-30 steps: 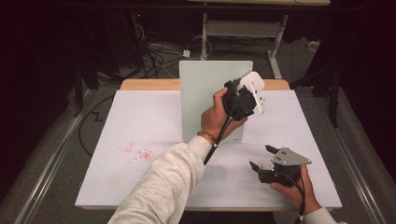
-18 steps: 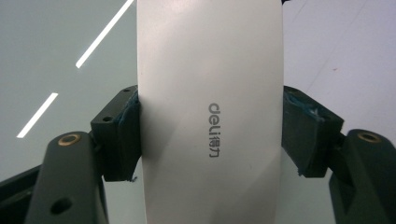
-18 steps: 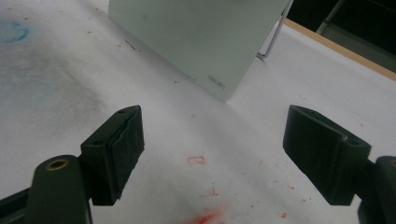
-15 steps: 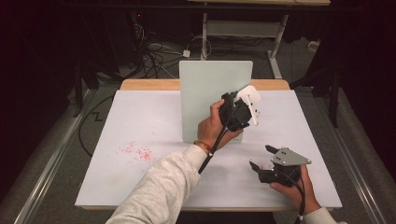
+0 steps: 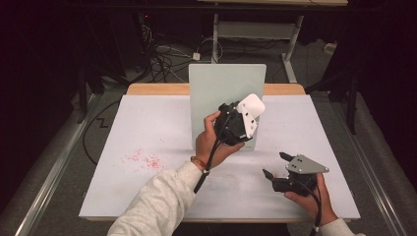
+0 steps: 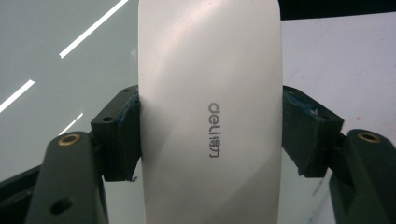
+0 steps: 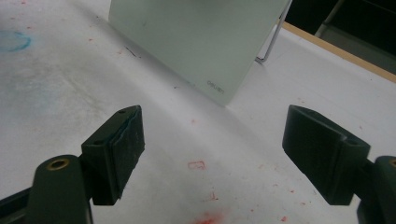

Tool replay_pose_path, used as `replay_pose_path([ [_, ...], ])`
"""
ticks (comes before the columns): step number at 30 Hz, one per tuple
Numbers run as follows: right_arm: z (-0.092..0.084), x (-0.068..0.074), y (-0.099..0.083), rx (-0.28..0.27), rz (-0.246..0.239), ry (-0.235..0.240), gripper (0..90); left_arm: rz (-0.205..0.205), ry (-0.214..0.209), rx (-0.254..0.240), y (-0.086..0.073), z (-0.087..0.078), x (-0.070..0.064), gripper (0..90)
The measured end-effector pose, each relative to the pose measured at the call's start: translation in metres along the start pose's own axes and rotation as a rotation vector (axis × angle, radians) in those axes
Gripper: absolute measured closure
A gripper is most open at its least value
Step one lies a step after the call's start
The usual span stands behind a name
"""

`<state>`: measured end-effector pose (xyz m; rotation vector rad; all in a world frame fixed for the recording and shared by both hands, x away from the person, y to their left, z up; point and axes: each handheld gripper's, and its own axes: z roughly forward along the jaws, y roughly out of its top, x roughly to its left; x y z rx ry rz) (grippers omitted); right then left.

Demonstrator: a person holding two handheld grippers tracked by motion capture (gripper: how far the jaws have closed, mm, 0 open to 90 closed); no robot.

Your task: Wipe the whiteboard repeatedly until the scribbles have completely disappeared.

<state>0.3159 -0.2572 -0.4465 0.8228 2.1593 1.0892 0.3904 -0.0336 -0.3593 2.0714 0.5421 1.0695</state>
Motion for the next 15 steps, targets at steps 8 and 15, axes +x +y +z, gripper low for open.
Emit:
replay_pose_path([
  [8,0.000,0.000,0.002,-0.005,0.000,-0.008,21.5,-0.033,-0.016,0.020,-0.028,-0.011,0.007,29.2],
  [15,-0.001,-0.001,0.002,-0.009,-0.001,-0.016,21.5,-0.039,-0.032,0.024,-0.051,-0.022,0.010,29.1],
])
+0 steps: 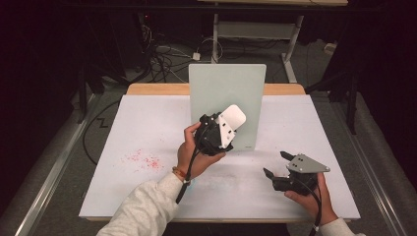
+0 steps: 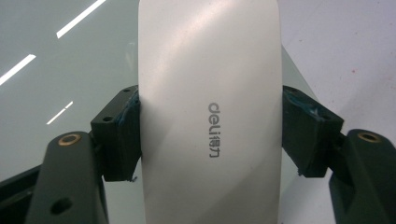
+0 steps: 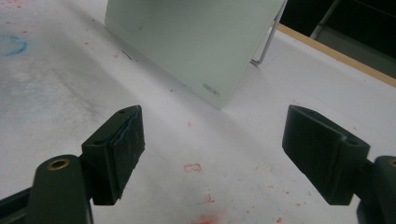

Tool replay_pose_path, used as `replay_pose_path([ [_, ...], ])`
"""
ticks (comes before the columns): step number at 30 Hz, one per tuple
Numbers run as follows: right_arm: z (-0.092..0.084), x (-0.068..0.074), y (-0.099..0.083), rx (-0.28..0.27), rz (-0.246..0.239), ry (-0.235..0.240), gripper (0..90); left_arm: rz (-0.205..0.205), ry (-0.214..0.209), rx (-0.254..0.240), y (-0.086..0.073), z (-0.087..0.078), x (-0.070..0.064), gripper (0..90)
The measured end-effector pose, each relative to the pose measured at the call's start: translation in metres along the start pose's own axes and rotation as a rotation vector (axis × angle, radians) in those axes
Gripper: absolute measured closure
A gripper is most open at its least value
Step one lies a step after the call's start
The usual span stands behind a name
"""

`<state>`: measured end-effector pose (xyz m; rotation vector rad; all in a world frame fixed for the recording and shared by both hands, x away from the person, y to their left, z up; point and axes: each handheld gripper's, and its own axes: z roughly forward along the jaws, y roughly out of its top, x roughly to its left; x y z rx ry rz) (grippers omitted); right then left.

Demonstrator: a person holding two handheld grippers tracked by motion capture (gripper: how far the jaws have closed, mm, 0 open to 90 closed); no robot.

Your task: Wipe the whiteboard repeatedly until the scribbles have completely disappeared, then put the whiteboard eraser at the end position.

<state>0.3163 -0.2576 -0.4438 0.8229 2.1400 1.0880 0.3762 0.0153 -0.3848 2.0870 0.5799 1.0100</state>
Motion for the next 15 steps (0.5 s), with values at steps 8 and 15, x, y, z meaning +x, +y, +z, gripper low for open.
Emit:
replay_pose_path([
  [8,0.001,0.001,0.000,0.003,0.003,-0.001,21.5,-0.004,-0.028,0.003,-0.017,-0.016,0.004,29.2],
  [15,0.001,0.001,0.001,0.002,-0.005,0.002,21.4,-0.011,-0.050,0.005,-0.027,-0.028,0.011,29.2],
])
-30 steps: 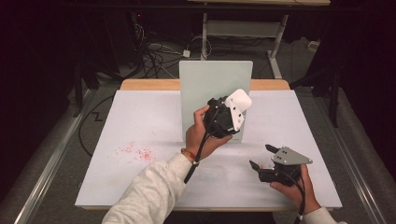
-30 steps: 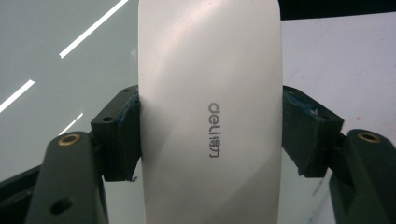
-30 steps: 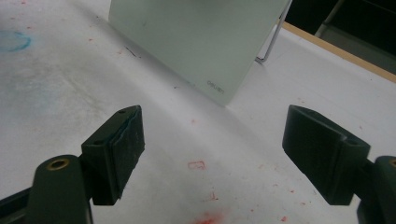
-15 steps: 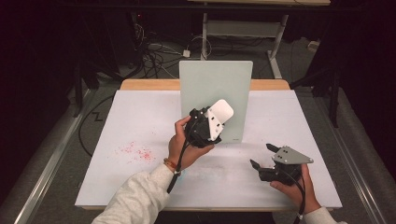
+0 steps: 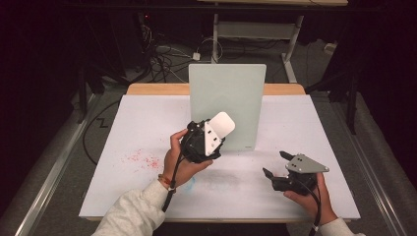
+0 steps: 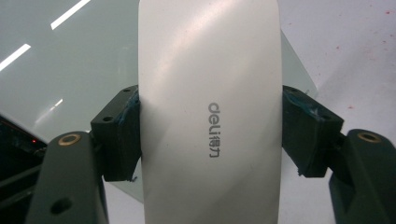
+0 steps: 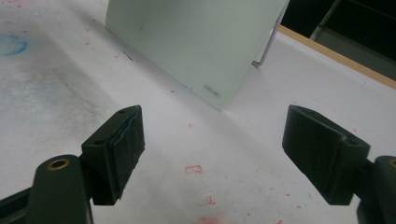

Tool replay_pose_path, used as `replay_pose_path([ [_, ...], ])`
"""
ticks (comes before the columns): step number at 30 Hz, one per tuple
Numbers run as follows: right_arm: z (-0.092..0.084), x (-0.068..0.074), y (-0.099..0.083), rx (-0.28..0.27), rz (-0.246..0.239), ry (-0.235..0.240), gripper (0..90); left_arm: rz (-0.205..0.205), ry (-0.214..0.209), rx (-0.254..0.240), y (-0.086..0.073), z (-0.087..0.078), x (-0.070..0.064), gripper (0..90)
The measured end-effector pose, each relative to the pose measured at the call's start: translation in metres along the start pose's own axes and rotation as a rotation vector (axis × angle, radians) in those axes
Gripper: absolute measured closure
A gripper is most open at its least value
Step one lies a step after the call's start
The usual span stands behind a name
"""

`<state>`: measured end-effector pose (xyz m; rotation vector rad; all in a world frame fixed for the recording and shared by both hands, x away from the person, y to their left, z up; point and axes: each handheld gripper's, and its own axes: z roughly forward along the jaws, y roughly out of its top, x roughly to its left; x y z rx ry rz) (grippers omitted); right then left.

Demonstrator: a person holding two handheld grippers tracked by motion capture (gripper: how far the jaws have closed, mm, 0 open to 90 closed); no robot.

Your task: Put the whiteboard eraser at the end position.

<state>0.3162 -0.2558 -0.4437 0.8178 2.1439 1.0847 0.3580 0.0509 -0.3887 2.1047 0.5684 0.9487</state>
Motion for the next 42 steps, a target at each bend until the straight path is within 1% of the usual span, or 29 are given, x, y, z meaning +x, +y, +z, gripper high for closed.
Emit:
replay_pose_path([
  [1,0.000,0.000,0.000,-0.001,0.004,-0.003,21.4,0.004,-0.012,0.001,-0.004,-0.003,0.002,29.2],
  [3,-0.001,0.000,0.000,-0.001,0.004,-0.003,21.5,0.008,-0.019,0.002,-0.006,-0.004,0.003,29.2],
  [6,-0.002,0.000,0.000,-0.004,0.002,-0.003,21.4,0.012,-0.073,-0.003,-0.014,-0.009,0.007,29.2],
  [8,-0.002,0.001,-0.001,-0.001,-0.004,-0.002,21.4,0.025,-0.101,0.003,-0.018,-0.012,0.008,29.2],
  [10,-0.003,0.001,-0.001,-0.001,0.001,-0.007,21.4,0.038,-0.133,0.005,-0.021,-0.014,0.010,29.1],
  [11,-0.003,0.000,-0.001,-0.002,0.002,-0.009,21.4,0.044,-0.149,0.013,-0.022,-0.015,0.010,29.1],
  [12,-0.003,0.000,0.000,-0.004,0.003,-0.010,21.5,0.050,-0.155,0.019,-0.023,-0.015,0.010,29.2],
  [14,-0.003,0.001,0.000,-0.004,0.003,-0.008,21.5,0.058,-0.193,0.030,-0.027,-0.016,0.009,29.2],
  [16,-0.002,0.002,0.000,-0.001,-0.006,-0.005,21.5,0.069,-0.221,0.044,-0.030,-0.017,0.008,29.1],
  [19,-0.002,0.002,-0.001,0.003,-0.004,-0.002,21.5,0.085,-0.265,0.064,-0.036,-0.016,0.005,29.1],
  [21,-0.002,0.002,-0.001,0.004,-0.002,-0.002,21.5,0.095,-0.285,0.081,-0.039,-0.016,0.003,29.1],
  [23,-0.002,0.002,-0.001,0.006,-0.004,-0.002,21.5,0.098,-0.316,0.088,-0.041,-0.016,0.001,29.1],
  [25,-0.001,0.002,-0.002,0.006,0.001,-0.002,21.5,0.104,-0.339,0.099,-0.043,-0.016,-0.002,29.1],
  [27,-0.001,0.002,-0.002,0.009,0.001,0.001,21.5,0.115,-0.353,0.112,-0.045,-0.015,-0.004,29.1],
  [28,-0.001,0.003,-0.002,0.008,0.004,-0.001,21.5,0.119,-0.369,0.123,-0.046,-0.015,-0.005,29.1],
  [29,0.000,0.003,-0.002,0.009,-0.005,0.003,21.5,0.127,-0.385,0.131,-0.046,-0.015,-0.006,29.1],
  [32,0.000,0.004,-0.001,0.013,-0.005,0.006,21.5,0.149,-0.420,0.150,-0.047,-0.013,-0.010,29.1],
  [33,0.000,0.004,-0.001,0.013,-0.005,0.006,21.5,0.155,-0.427,0.155,-0.048,-0.012,-0.011,29.1],
  [36,0.001,0.005,-0.002,0.015,-0.007,0.008,21.5,0.172,-0.454,0.191,-0.047,-0.007,-0.015,29.1],
  [38,0.001,0.005,-0.001,0.013,-0.006,0.010,21.5,0.183,-0.490,0.201,-0.047,-0.004,-0.017,29.1],
  [42,0.001,0.004,-0.002,0.016,-0.009,0.013,21.5,0.228,-0.538,0.229,-0.046,0.000,-0.025,29.1],
])
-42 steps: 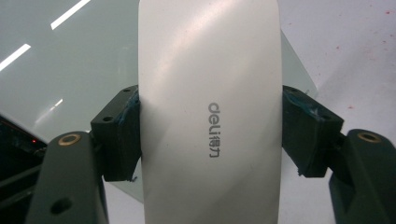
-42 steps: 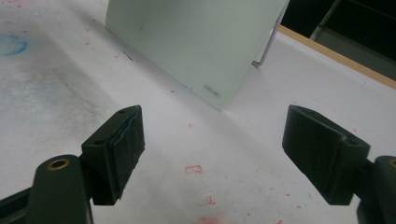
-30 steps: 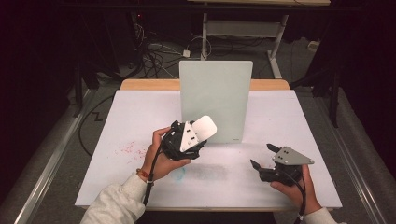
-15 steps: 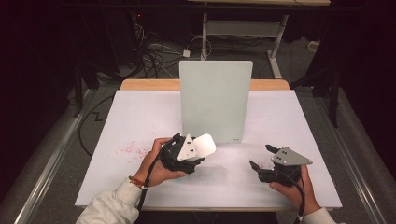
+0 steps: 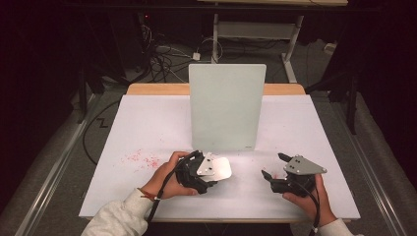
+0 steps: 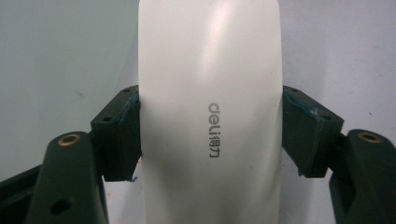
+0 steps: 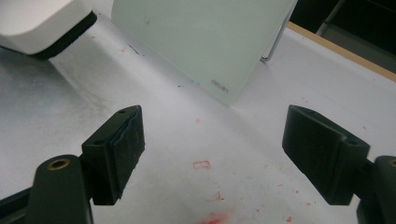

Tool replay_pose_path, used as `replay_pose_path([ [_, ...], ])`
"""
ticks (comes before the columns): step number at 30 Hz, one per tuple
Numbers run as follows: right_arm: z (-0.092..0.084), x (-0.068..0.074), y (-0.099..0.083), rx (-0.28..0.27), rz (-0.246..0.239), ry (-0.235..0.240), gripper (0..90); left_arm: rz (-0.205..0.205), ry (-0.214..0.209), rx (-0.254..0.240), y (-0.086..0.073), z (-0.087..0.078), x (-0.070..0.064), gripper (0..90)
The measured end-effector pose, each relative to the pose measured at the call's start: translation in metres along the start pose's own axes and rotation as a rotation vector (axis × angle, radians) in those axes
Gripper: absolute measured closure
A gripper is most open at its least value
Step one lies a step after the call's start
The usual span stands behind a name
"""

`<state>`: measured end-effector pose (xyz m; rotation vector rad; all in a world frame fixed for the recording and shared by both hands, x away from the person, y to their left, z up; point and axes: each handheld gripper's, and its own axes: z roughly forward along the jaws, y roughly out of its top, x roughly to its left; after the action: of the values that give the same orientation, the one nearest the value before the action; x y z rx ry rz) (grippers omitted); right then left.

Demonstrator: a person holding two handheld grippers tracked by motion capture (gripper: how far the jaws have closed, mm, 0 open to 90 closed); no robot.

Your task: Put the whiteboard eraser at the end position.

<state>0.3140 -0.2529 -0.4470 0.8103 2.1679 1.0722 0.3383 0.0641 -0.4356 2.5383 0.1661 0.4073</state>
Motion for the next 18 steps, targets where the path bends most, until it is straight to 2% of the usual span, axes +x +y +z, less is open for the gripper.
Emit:
replay_pose_path([
  [4,0.000,0.000,0.000,-0.002,-0.004,0.000,21.5,0.028,-0.053,0.031,0.004,0.008,0.000,29.0],
  [11,0.001,-0.001,-0.001,0.001,-0.001,0.002,21.5,0.096,-0.113,0.092,0.015,0.022,0.000,29.0],
  [16,0.003,0.000,-0.001,0.008,-0.005,0.003,21.5,0.125,-0.121,0.123,0.022,0.030,-0.002,28.9],
  [18,0.003,0.000,-0.001,0.008,-0.007,0.003,21.5,0.118,-0.121,0.122,0.022,0.034,-0.003,28.8],
])
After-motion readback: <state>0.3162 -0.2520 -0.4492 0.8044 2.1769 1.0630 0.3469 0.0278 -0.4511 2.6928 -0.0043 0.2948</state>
